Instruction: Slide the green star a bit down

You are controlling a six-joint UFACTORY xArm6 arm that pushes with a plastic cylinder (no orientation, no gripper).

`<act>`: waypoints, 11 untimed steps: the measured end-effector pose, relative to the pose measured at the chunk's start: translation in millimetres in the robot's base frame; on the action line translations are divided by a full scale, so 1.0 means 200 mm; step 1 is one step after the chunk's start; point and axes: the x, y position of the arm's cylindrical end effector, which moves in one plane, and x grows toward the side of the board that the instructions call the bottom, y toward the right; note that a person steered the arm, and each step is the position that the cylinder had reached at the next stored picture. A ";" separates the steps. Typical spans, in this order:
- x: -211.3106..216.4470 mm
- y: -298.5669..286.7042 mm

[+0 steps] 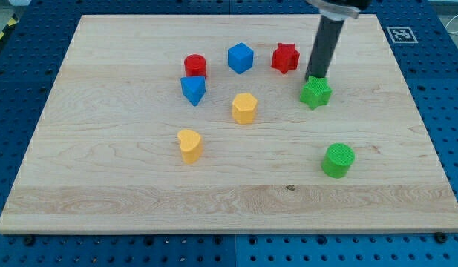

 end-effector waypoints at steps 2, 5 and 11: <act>0.20 -0.10; 0.05 -0.14; 0.18 0.12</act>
